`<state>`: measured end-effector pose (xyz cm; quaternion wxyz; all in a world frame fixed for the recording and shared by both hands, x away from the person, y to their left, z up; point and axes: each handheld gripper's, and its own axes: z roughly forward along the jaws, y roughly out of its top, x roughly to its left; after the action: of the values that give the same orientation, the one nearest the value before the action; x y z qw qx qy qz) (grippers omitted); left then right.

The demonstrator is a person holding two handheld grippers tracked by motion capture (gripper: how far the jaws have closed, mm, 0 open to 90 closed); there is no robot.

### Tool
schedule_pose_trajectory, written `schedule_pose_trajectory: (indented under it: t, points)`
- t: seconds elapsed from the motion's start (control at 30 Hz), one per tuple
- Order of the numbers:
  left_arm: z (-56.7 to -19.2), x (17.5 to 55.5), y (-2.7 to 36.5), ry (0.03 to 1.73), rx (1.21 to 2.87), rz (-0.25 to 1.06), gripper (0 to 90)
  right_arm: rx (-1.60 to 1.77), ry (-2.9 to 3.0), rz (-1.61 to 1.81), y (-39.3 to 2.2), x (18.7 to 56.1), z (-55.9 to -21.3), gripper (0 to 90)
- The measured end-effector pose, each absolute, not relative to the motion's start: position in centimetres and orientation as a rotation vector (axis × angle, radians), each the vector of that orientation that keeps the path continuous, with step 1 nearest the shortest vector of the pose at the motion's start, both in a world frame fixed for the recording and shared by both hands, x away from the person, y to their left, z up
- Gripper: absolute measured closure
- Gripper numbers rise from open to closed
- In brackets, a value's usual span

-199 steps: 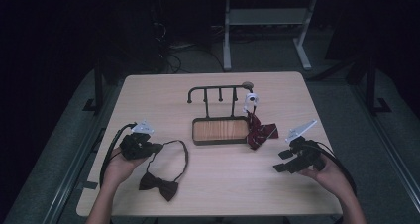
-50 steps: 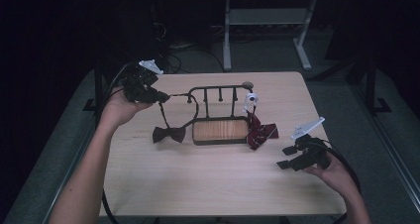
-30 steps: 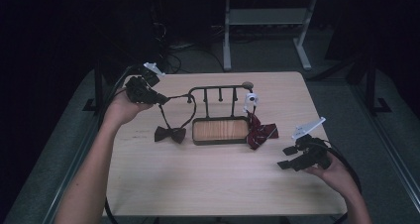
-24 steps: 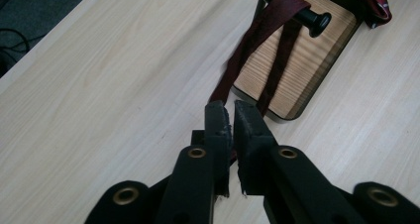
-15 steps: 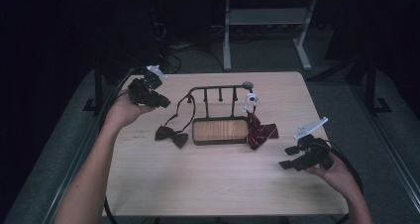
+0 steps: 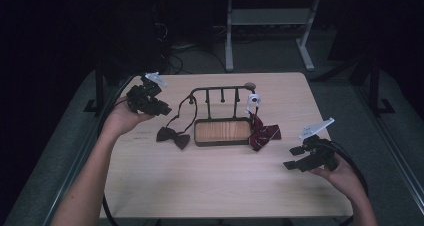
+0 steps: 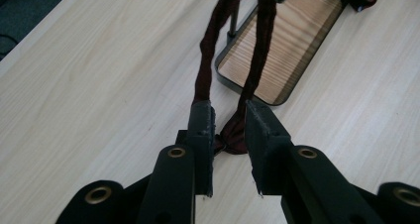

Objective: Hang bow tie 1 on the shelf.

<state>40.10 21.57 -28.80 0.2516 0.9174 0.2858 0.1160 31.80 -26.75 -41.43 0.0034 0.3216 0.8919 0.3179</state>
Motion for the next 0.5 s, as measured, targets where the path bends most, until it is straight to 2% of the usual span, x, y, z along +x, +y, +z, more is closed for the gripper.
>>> schedule_pose_trajectory:
  t: [0.5]
  points:
    - [-30.9, 38.2, 23.0, 0.774, 2.489, 0.297, 65.6, 1.020, 2.789, 0.995, -26.9, 31.8, -41.4, 34.9]
